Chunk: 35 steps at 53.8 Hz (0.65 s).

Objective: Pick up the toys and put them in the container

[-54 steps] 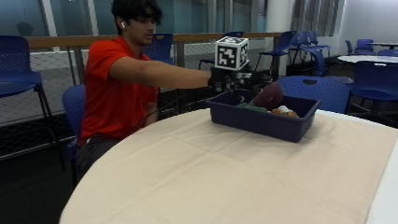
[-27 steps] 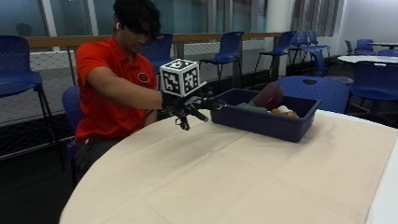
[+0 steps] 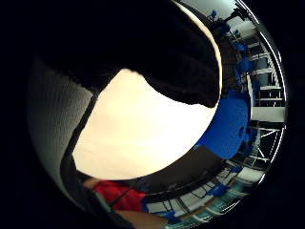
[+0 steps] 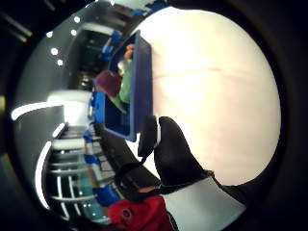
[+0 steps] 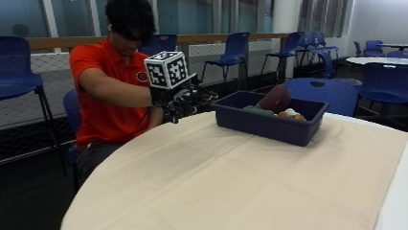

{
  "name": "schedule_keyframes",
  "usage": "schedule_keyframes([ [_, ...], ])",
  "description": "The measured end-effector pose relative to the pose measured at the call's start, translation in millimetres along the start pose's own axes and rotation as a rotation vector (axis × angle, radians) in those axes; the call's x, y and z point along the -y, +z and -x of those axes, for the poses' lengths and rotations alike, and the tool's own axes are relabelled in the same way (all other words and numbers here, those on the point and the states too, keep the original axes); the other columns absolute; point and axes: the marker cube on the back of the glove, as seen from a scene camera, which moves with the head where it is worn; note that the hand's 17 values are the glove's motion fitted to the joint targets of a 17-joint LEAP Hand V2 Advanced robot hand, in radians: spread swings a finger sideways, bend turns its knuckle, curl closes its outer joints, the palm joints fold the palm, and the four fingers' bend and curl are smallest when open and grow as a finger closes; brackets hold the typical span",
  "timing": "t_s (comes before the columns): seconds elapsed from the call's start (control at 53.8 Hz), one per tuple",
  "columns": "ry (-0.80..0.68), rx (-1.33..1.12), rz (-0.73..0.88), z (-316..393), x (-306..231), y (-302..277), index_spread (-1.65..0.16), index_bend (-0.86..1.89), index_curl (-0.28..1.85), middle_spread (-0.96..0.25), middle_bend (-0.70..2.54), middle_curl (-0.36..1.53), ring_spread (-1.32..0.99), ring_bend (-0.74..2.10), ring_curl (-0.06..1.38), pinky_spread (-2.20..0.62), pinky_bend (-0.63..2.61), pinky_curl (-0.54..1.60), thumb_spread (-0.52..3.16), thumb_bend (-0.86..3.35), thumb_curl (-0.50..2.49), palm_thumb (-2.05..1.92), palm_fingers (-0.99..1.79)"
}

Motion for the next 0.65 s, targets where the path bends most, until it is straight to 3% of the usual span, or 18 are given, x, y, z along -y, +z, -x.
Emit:
schedule_keyframes([
  [0.65, 0.078, -0.025, 0.003, -19, -10, -18, -0.38, 0.16, 0.30, -0.05, 0.10, 0.14, 0.06, 0.19, 0.19, 0.13, 1.15, 0.32, 1.25, -0.02, 0.30, -0.01, -0.19],
])
